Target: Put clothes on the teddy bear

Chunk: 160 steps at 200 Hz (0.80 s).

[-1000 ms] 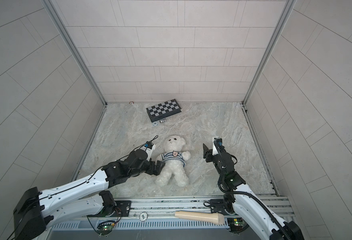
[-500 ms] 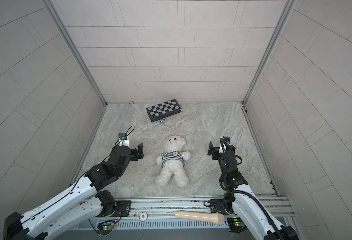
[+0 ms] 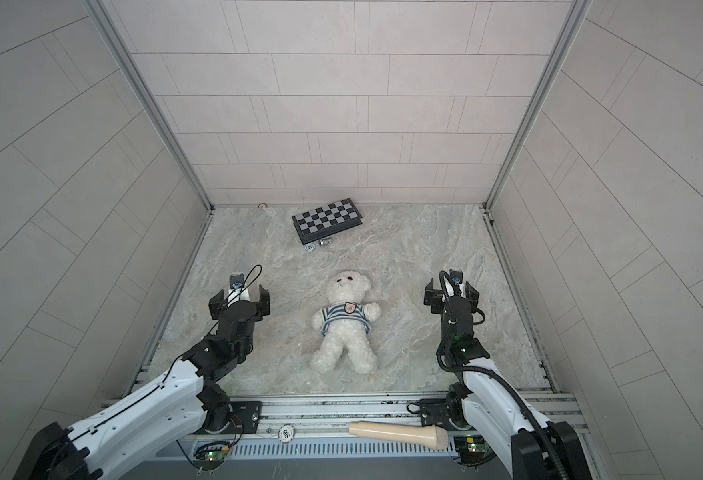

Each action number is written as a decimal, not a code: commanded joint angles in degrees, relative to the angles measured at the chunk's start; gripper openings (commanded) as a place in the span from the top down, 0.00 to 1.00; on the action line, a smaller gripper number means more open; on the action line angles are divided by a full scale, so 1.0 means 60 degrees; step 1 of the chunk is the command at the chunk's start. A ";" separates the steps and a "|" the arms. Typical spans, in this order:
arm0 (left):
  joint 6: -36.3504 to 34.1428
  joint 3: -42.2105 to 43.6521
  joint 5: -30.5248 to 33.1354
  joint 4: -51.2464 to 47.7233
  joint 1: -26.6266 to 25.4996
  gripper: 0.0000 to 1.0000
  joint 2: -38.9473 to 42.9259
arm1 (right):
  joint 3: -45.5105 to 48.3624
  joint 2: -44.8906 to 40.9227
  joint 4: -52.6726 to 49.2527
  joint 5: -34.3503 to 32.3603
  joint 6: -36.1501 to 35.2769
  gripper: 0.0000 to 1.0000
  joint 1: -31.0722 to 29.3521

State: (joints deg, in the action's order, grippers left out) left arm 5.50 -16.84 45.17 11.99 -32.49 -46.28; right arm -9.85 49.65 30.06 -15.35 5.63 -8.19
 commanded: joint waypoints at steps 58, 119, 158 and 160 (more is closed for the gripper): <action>-0.1575 0.1263 -0.1255 0.5858 0.1657 0.00 -0.2038 | 0.0002 0.2655 0.2949 0.0017 -0.0488 0.00 0.0368; -0.1616 0.1013 -0.3268 0.7790 0.2782 0.00 -0.3988 | -0.0352 0.4630 0.4905 0.0279 -0.0690 0.01 0.0513; -0.1532 0.0690 -0.3885 0.7783 0.3281 0.00 -0.4373 | -0.0692 0.6093 0.5812 0.0736 -0.0427 0.00 0.0887; -0.1532 0.0652 -0.3885 0.7706 0.3289 0.00 -0.4390 | -0.0689 0.6165 0.5883 0.0734 -0.0404 0.00 0.0912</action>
State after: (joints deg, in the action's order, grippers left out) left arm -3.36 -10.26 25.67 55.96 -14.20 -71.59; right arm -12.78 82.87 58.81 -12.86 2.57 -4.12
